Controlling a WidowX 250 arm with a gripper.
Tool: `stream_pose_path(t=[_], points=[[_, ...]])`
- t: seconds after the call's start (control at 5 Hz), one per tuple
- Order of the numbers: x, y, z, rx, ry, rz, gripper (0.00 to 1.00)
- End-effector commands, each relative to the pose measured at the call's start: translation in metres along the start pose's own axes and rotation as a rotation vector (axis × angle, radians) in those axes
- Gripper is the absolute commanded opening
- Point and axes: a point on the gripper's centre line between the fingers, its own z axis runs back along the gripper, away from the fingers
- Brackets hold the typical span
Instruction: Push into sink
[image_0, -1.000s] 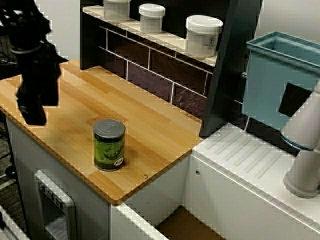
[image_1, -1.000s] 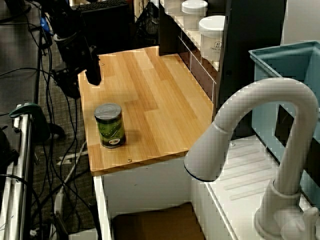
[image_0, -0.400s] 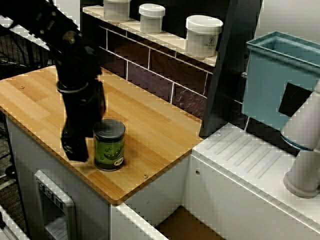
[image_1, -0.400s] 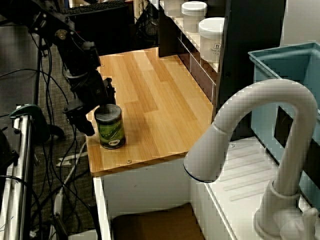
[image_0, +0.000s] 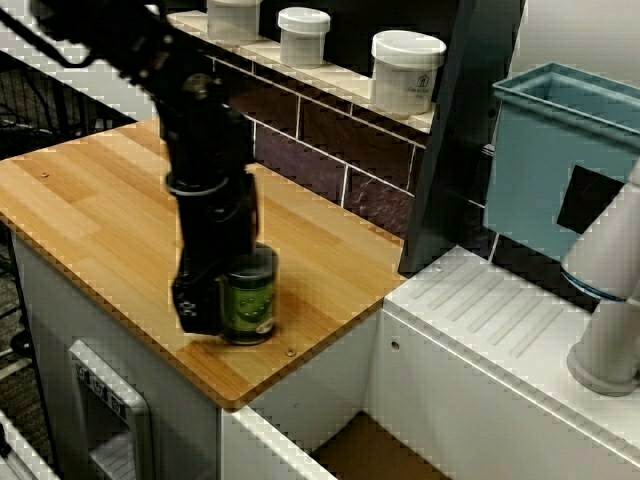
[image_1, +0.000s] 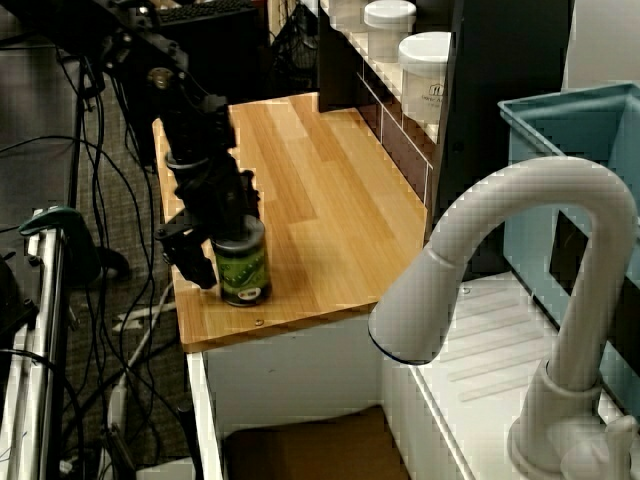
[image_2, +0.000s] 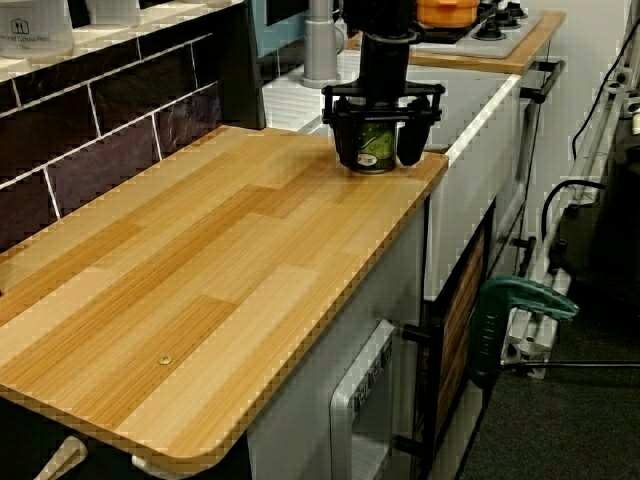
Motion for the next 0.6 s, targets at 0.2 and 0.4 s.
stream_pose_path(t=[0.2,0.4], points=[[0.06,0.005,0.021,-0.048,-0.038,-0.091,1.0],[0.082,0.004,0.018,-0.077,-0.019,-0.121,1.0]])
